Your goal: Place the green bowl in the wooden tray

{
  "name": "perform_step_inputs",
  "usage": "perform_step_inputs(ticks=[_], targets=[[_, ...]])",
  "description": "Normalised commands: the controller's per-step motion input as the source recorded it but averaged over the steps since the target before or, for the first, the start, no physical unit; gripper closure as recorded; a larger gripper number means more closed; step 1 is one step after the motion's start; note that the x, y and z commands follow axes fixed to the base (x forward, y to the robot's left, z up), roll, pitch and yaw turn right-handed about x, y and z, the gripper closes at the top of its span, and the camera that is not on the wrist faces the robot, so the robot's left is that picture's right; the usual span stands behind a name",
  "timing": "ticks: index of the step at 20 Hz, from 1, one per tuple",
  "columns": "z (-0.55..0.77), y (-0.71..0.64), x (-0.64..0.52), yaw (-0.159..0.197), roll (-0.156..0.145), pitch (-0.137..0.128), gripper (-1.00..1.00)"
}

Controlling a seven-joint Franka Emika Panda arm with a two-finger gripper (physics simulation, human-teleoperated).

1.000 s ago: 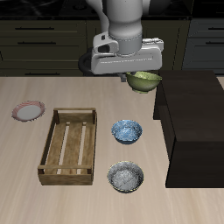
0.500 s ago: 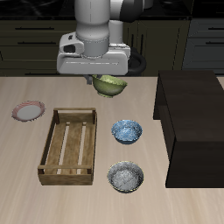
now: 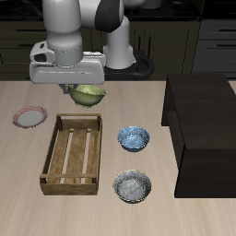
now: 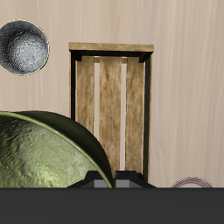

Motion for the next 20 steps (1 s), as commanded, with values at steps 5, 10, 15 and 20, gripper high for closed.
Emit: perform_step_inputs(ticks=[5, 10, 15, 20], targets=[[-0.19, -0.52, 0.15, -0.038, -0.003, 0.021, 1.0], [-0.37, -0.41, 0.21, -0.029, -0.012, 0.03, 1.0], [-0.46, -0.13, 0.2, -0.01, -0.013, 0.052, 1.0], [-0.52, -0.01, 0.18, 0.016, 0.003, 0.056, 1.0]])
